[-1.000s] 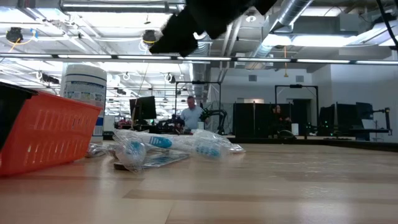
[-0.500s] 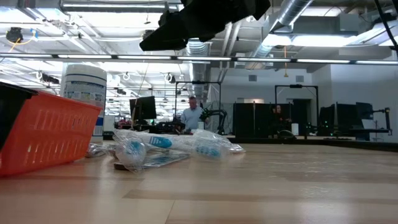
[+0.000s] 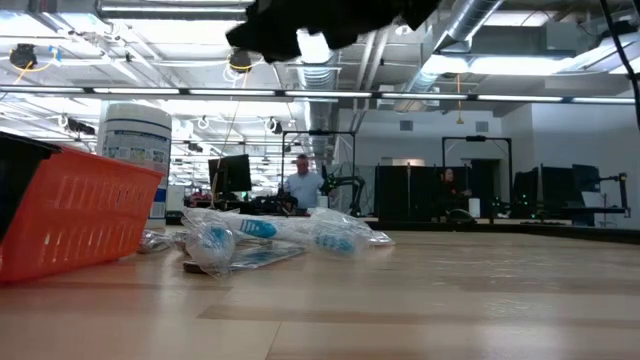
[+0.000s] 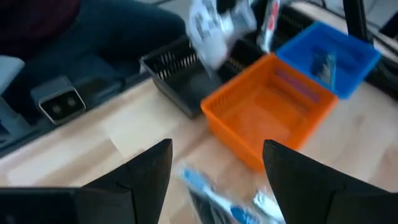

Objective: Pick & Place Travel size toiletries
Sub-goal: Put the right cotton pack into the right black basket

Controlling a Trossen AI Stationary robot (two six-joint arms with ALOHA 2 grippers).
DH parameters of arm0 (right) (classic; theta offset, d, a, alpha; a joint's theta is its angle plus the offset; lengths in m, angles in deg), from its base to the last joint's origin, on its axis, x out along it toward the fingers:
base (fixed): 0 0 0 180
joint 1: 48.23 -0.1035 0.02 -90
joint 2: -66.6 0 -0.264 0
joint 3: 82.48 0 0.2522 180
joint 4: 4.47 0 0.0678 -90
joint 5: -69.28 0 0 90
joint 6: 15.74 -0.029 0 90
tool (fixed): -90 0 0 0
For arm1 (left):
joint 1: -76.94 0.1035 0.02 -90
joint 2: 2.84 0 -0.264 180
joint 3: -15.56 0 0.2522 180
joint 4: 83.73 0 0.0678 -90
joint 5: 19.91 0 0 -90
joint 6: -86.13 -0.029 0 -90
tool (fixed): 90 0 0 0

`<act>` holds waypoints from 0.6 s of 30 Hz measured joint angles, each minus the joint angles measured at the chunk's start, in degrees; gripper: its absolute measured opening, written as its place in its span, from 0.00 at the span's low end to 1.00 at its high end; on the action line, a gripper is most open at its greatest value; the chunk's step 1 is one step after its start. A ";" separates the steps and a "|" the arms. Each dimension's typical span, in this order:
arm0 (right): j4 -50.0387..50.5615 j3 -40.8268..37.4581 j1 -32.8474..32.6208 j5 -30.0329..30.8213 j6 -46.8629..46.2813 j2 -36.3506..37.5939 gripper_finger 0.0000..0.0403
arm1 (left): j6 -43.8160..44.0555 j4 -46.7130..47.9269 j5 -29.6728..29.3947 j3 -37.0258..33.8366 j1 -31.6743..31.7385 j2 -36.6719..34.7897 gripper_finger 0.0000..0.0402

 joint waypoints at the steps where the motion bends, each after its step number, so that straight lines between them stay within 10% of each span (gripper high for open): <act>1: -0.80 0.00 -0.38 -0.02 -0.08 0.00 0.61 | -0.01 0.00 0.20 0.00 -0.02 0.24 0.00; 18: -6.42 0.00 -7.62 8.91 -0.82 0.00 0.61 | -0.15 5.27 1.31 0.02 -0.72 2.15 0.00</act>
